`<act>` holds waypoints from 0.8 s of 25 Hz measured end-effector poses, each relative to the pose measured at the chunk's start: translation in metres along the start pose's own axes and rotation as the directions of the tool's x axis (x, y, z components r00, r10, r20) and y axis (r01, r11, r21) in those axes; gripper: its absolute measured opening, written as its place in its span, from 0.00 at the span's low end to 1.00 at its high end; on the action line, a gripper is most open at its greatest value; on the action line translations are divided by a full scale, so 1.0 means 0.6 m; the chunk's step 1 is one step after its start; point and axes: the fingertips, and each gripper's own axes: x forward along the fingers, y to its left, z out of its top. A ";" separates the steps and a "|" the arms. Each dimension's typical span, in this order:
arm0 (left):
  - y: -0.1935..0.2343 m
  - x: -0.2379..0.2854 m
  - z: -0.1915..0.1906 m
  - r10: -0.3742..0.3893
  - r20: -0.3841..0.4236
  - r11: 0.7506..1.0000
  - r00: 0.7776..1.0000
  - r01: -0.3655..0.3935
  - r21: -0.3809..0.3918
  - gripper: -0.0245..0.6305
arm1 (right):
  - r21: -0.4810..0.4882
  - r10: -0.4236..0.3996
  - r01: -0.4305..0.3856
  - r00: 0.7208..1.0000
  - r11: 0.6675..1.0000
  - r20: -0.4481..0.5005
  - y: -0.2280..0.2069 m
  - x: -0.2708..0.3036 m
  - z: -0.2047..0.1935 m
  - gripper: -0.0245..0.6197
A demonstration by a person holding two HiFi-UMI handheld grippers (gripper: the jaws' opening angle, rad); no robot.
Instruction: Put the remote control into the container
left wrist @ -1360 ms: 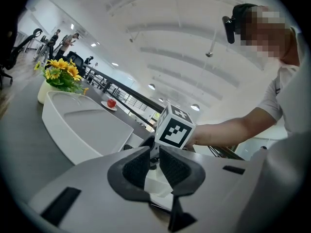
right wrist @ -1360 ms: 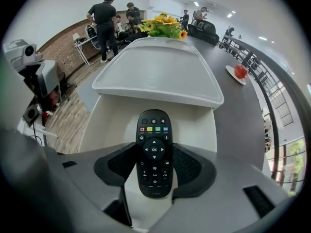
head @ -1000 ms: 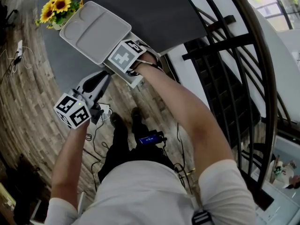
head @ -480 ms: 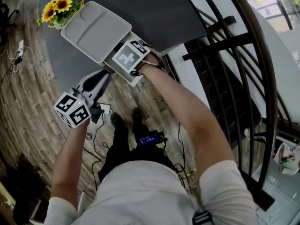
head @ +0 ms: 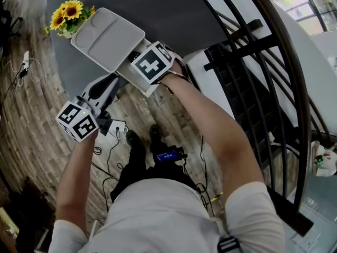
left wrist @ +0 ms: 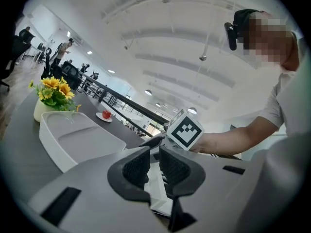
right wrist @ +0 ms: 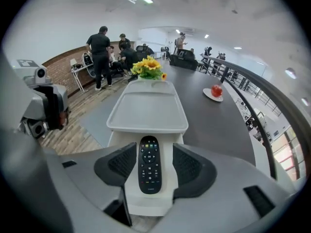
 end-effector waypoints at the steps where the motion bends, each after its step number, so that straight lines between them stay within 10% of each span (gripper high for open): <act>1: -0.006 0.000 0.012 -0.005 0.008 1.000 1.000 0.005 0.008 0.13 | 0.011 -0.001 0.000 1.000 1.000 0.027 0.000 -0.017 0.009 0.40; 8: -0.068 -0.011 0.090 -0.061 0.070 0.996 0.996 0.056 0.071 0.13 | 0.098 -0.012 -0.012 0.971 0.995 0.239 0.009 -0.149 0.070 0.40; 20: -0.170 -0.049 0.146 -0.141 0.146 0.985 0.979 0.124 0.119 0.13 | 0.139 -0.085 0.022 0.884 0.990 0.460 0.039 -0.324 0.096 0.07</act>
